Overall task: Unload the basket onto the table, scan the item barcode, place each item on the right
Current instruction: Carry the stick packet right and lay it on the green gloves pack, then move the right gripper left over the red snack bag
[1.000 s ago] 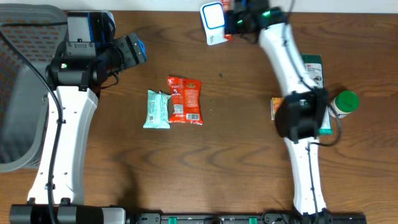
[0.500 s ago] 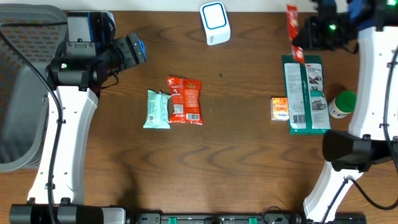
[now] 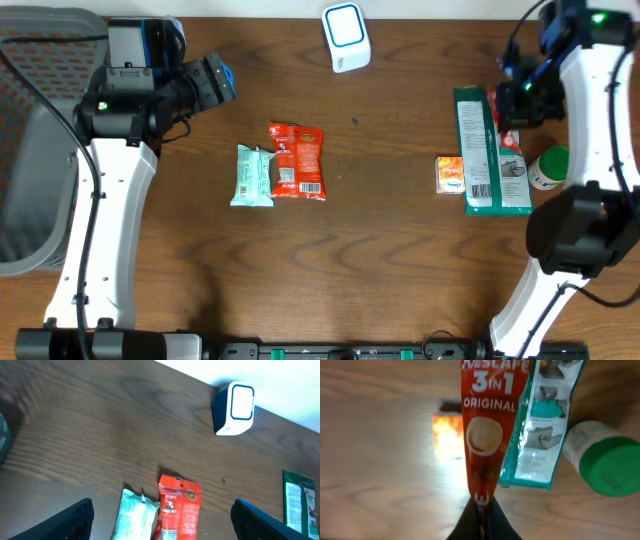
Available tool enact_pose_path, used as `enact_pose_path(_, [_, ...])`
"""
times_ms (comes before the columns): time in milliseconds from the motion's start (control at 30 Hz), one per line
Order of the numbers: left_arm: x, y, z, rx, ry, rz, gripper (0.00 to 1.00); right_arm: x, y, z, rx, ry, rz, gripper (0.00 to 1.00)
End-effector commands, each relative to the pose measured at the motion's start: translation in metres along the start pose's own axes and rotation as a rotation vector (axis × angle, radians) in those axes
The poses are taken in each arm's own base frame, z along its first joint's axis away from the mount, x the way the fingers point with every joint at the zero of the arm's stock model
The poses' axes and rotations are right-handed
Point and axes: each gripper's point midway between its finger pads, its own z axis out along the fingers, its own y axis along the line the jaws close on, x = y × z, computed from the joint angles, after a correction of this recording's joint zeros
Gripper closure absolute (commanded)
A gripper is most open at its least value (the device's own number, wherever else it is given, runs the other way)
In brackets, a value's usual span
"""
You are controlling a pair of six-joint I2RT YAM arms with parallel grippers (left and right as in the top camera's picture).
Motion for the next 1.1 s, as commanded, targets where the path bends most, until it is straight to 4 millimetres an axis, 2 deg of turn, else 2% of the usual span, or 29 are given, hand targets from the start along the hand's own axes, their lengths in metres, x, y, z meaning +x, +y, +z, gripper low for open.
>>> enact_pose_path(0, [-0.002,0.000,-0.004,-0.001,-0.010,0.006,0.12,0.011,-0.012,0.029,0.050,0.068,-0.010,0.99])
enact_pose_path(67, [-0.002,0.000,-0.004,-0.001,-0.010,0.006,0.12,0.012,-0.014,0.046,0.053,0.080,-0.010,0.99])
enact_pose_path(100, [-0.002,0.000,-0.004,-0.001,-0.010,0.007,0.12,0.013,-0.017,0.061,0.057,0.083,-0.010,0.99])
enact_pose_path(300, [-0.002,0.000,-0.004,-0.001,-0.010,0.007,0.12,0.015,-0.032,0.093,0.103,0.085,0.000,0.96])
enact_pose_path(400, [-0.002,0.000,-0.004,-0.001,-0.010,0.007,0.12,0.015,-0.034,0.103,0.113,0.079,0.000,0.81])
enact_pose_path(467, [-0.002,0.000,-0.004,-0.001,-0.010,0.007,0.12,0.015,-0.035,0.109,0.114,0.072,-0.001,0.76])
enact_pose_path(533, [-0.002,0.000,-0.004,-0.001,-0.010,0.007,0.12,0.015,-0.035,0.113,0.114,0.072,-0.001,0.60])
enact_pose_path(600, [-0.002,0.000,-0.004,-0.001,-0.010,0.007,0.12,0.016,-0.035,0.114,0.114,0.075,0.000,0.56])
enact_pose_path(700, [-0.002,0.000,-0.004,-0.001,-0.010,0.007,0.12,0.013,-0.036,0.108,0.119,0.063,-0.001,0.57])
enact_pose_path(833, [-0.002,0.000,-0.004,-0.001,-0.010,0.007,0.12,-0.003,-0.022,0.075,0.055,0.010,0.000,0.55])
enact_pose_path(967, [-0.002,0.000,-0.004,-0.001,-0.010,0.007,0.12,-0.017,0.008,0.042,-0.077,-0.052,-0.017,0.49])
enact_pose_path(1067, [-0.002,0.000,-0.004,-0.001,-0.010,0.007,0.12,-0.031,0.045,0.024,-0.249,-0.124,-0.056,0.44])
